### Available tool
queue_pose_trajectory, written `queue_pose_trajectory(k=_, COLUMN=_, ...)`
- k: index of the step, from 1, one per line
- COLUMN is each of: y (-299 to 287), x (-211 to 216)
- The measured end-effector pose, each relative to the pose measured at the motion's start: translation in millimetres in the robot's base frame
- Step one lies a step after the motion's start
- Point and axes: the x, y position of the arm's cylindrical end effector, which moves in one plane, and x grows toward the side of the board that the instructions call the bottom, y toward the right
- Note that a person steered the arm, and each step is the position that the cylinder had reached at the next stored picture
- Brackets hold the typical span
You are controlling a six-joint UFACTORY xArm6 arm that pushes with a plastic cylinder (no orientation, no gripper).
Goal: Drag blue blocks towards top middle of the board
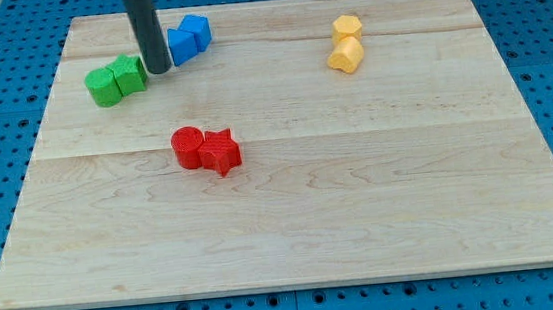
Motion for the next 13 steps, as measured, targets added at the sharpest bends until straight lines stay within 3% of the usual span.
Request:
queue_pose_trajectory(k=1, y=-22.0, x=-1.3)
queue_pose_trajectory(k=3, y=10.8, x=-46.9)
queue_pose_trajectory(k=10, y=37.4, x=-74.7)
queue_pose_trajectory(k=13, y=86.0, x=-88.0)
